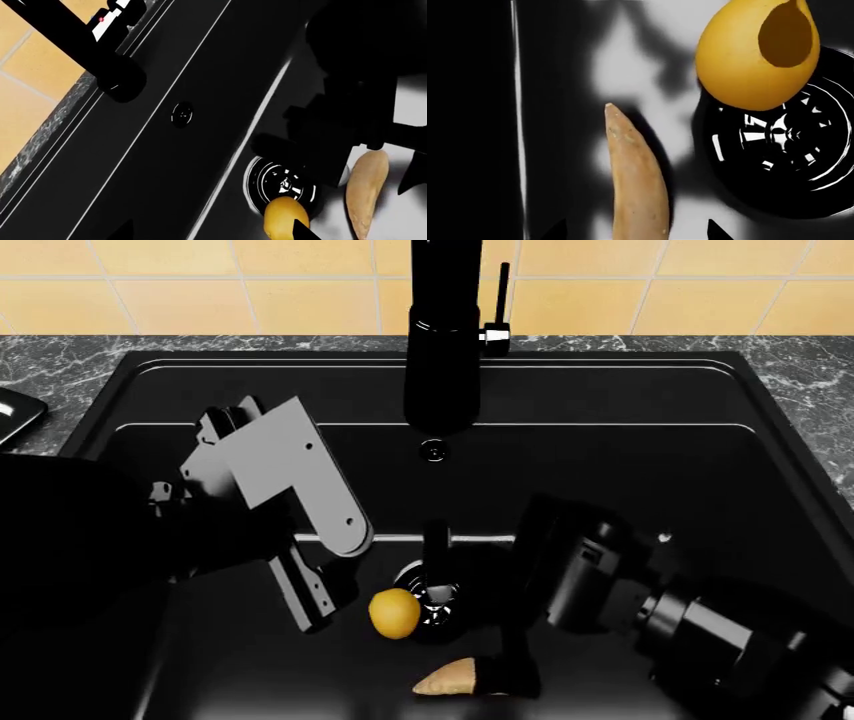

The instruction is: Pick up the fruits and vegetables and place them in the sink. Turn on the sink faucet to wash them. Then turn the sink off and put them in the tray.

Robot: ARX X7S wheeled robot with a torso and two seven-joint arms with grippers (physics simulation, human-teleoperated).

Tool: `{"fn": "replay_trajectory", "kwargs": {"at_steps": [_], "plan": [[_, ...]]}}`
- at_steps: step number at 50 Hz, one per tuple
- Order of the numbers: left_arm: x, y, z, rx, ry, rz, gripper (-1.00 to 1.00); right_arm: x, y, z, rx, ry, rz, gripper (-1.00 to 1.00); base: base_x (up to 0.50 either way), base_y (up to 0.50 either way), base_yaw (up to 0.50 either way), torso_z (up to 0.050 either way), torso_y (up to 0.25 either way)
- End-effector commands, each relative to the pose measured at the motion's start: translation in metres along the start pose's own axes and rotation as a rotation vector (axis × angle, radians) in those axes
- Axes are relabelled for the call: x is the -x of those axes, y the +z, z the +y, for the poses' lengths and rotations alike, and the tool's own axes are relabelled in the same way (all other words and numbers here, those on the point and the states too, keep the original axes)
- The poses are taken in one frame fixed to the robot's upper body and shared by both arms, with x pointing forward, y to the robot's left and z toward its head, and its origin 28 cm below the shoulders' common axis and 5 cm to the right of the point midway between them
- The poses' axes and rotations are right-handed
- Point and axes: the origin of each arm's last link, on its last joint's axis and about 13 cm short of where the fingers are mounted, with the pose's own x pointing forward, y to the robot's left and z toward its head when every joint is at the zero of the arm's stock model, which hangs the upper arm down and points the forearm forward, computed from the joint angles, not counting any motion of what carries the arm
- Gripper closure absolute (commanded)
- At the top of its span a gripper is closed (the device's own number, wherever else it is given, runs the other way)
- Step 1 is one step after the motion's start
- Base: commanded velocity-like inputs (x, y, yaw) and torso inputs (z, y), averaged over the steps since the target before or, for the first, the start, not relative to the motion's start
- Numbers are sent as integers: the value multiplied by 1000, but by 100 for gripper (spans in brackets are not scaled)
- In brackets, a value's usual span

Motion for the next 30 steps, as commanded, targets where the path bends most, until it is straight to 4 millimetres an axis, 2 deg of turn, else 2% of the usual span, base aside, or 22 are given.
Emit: {"fn": "replay_trajectory", "kwargs": {"at_steps": [1,30], "plan": [[0,0,0,-4,0,-2,-100,-10,-1,0,-7,19,26,-100,0,0,0,0,0],[-1,-2,-1,-6,-4,-4,-100,-34,-4,-6,-31,50,85,-100,0,0,0,0,0]]}}
